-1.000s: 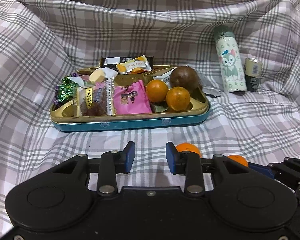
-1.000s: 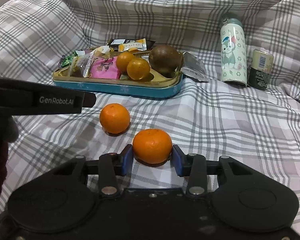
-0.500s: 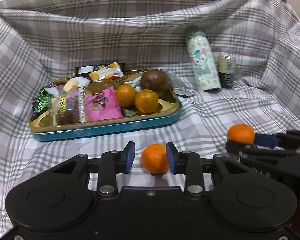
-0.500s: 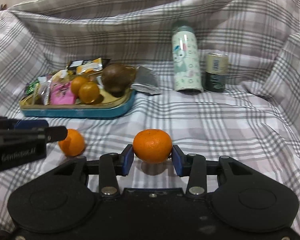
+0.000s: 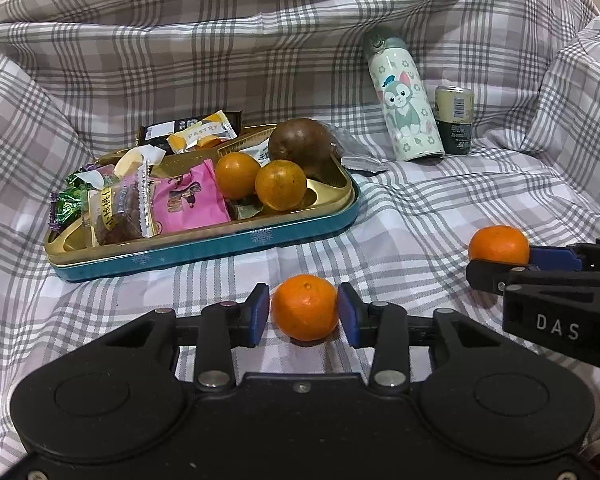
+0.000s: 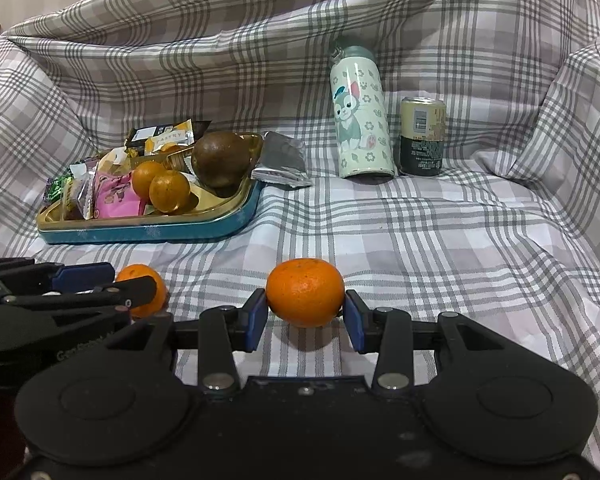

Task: Organize fruits
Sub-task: 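Lift both tangerines and carry them over the steel tray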

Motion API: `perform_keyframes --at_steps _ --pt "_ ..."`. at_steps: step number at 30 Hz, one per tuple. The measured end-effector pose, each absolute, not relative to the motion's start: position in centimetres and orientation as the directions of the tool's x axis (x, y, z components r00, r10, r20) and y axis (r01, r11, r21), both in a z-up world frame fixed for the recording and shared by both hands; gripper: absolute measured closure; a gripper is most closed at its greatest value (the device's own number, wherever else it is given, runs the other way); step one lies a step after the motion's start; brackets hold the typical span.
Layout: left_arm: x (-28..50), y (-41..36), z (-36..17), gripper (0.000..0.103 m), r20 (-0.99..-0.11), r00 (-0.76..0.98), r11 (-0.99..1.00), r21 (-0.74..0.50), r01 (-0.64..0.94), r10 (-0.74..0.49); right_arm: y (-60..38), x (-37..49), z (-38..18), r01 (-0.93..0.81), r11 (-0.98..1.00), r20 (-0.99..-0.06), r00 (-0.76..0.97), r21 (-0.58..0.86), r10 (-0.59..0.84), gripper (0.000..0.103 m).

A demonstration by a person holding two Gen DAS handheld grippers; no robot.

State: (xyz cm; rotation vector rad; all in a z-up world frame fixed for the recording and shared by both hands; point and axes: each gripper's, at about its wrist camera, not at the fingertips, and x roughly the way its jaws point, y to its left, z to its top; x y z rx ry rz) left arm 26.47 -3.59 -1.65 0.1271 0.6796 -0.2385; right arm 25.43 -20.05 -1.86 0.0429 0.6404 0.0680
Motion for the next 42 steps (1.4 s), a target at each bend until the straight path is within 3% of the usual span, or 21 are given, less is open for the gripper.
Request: perform_keyframes --at_steps 23,42 --pt "27.5 -4.2 -3.0 0.051 -0.671 0.729 0.971 0.054 0.232 -0.137 -20.1 25.6 -2.2 -0.047 0.994 -0.636 0.765 0.094 0.096 0.061" --pt "26.6 -2.5 -1.3 0.054 -0.596 0.797 0.989 0.031 0.144 -0.097 -19.4 24.8 -1.4 -0.098 0.990 -0.565 0.814 0.097 0.136 0.061"
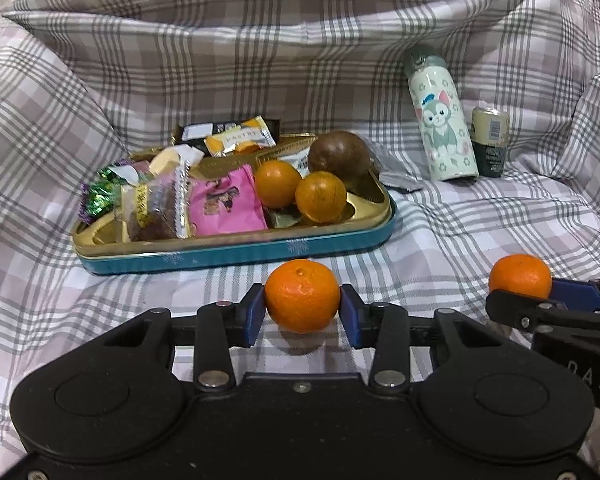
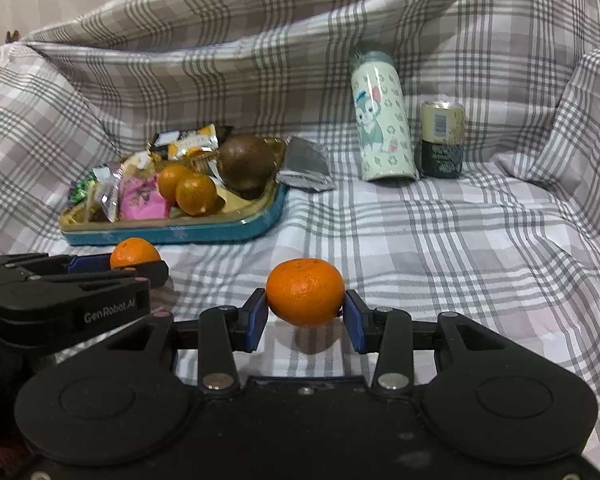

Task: Organize fruits
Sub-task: 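Lift both tangerines and carry them over the steel tray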

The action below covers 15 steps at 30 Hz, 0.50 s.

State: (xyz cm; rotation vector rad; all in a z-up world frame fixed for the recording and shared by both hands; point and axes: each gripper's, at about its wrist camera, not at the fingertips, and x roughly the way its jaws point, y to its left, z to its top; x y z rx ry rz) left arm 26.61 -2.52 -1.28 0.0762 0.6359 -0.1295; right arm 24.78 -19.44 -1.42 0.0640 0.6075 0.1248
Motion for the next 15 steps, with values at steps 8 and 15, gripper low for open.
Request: perform_keyframes --at_steps 8,15 --pt "24.9 -1.1 1.2 0.054 -0.549 0.835 0.996 0.045 0.071 -0.034 -19.5 22.9 0.4 -0.140 0.983 -0.458 0.871 0.115 0.177 0.061" --pt "20.9 0.0 5.5 0.054 -0.540 0.841 0.998 0.063 0.021 0.016 -20.6 19.7 4.7 -0.128 0.982 -0.406 0.897 0.142 0.176 0.060"
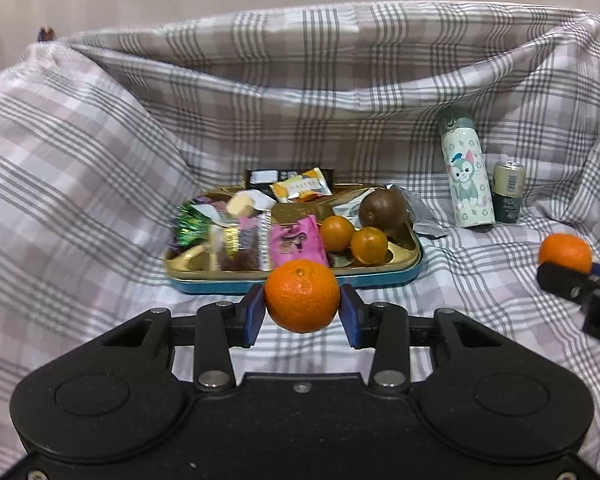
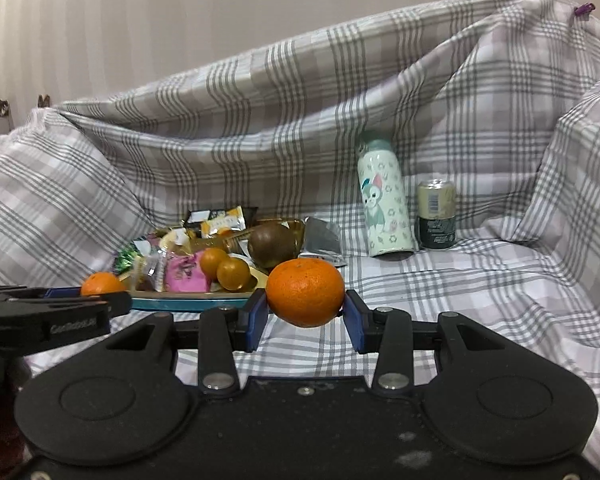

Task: Organize fruits
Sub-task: 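Lift both tangerines and carry them over the steel tray, then lower both tangerines into the steel tray and open both tools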

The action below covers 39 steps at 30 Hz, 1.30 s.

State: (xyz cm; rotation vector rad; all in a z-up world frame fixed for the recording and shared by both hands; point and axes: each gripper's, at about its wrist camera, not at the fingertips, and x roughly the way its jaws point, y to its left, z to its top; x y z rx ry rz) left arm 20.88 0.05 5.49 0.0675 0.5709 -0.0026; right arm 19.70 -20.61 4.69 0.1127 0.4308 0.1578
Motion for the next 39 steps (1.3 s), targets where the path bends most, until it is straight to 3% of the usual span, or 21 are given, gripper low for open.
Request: perform_keyframes --at_steps 12,28,39 --pt "11.8 -0.8 7.8 0.054 -0.592 0.806 0.991 0.114 0.072 0.010 -21.1 9.4 7.1 -0.178 0.981 -0.385 0.902 0.081 0.196 0.060" --pt "4.5 -2.1 3.1 0.054 -0.746 0.666 0.992 0.074 0.106 -0.016 -21.7 3.1 0.9 -0.107 0.982 -0.618 0.765 0.154 0.181 0.060" --pt "3.3 -3.2 2.0 0.052 -0.762 0.644 0.985 0.052 0.167 -0.069 -20.7 3.6 0.1 -0.142 0.979 -0.642 0.740 0.147 0.204 0.060"
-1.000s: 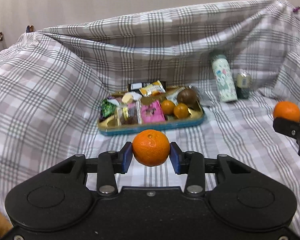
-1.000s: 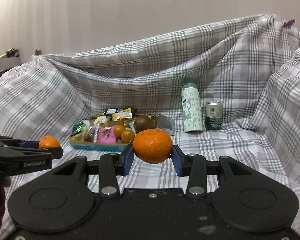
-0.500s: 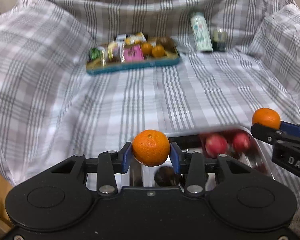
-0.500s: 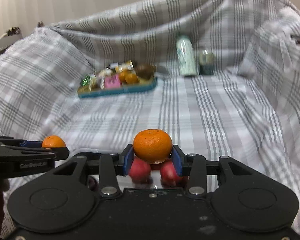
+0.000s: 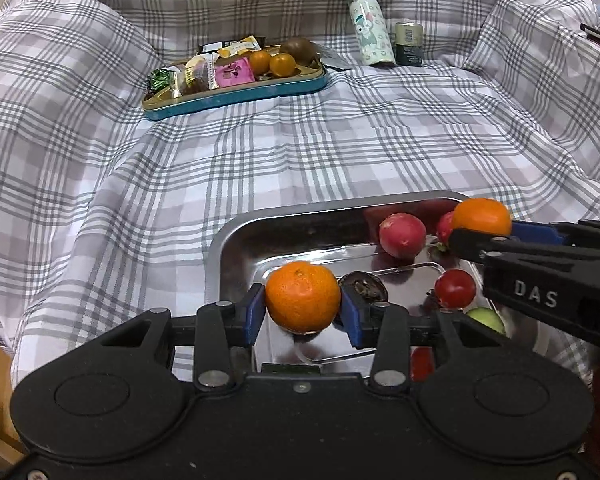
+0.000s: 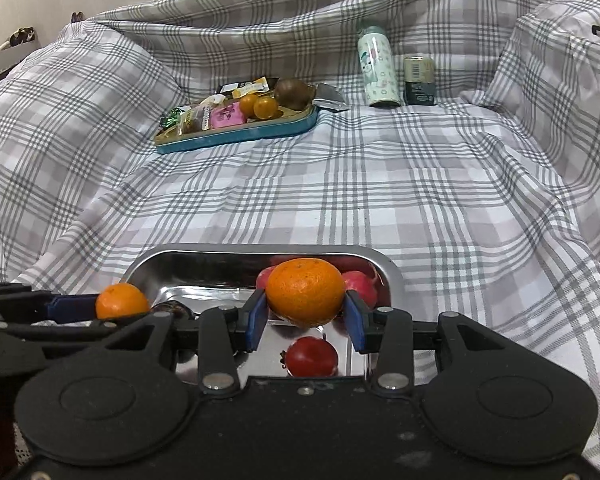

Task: Organize fruits
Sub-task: 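Lower both tangerines into the steel tray and open both tools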

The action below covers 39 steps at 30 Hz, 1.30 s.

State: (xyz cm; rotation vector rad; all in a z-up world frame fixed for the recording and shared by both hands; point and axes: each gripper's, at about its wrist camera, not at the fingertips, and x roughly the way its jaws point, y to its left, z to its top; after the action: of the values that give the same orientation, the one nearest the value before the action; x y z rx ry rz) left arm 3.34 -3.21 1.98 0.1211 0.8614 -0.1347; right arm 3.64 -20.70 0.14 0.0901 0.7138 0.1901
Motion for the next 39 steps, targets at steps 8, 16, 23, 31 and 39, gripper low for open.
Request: perform_keyframes --at_steps 8,16,23,31,39 --pt "3.4 -3.4 2.2 0.053 -0.747 0.662 0.985 0.060 0.159 -0.061 -20.7 4.1 -0.1 -0.142 0.976 -0.653 0.726 0.162 0.215 0.058" --pt "3.2 -3.4 2.1 0.053 -0.750 0.659 0.988 0.056 0.144 -0.054 -20.6 3.7 0.2 -0.149 0.978 -0.636 0.743 0.146 0.208 0.059" --pt "3.1 -3.3 2.0 0.053 -0.757 0.653 0.991 0.053 0.119 -0.038 -20.9 3.1 0.2 -0.140 0.979 -0.638 0.743 0.147 0.202 0.059" --pt "2.5 -3.5 1.9 0.053 -0.748 0.663 0.994 0.066 0.089 -0.010 -21.2 2.3 0.2 -0.119 0.981 -0.640 0.745 0.151 0.189 0.059" --pt "1.7 -3.3 1.9 0.053 -0.741 0.672 0.997 0.061 0.056 0.008 -21.3 1.2 0.7 -0.100 0.985 -0.630 0.759 0.139 0.166 0.059"
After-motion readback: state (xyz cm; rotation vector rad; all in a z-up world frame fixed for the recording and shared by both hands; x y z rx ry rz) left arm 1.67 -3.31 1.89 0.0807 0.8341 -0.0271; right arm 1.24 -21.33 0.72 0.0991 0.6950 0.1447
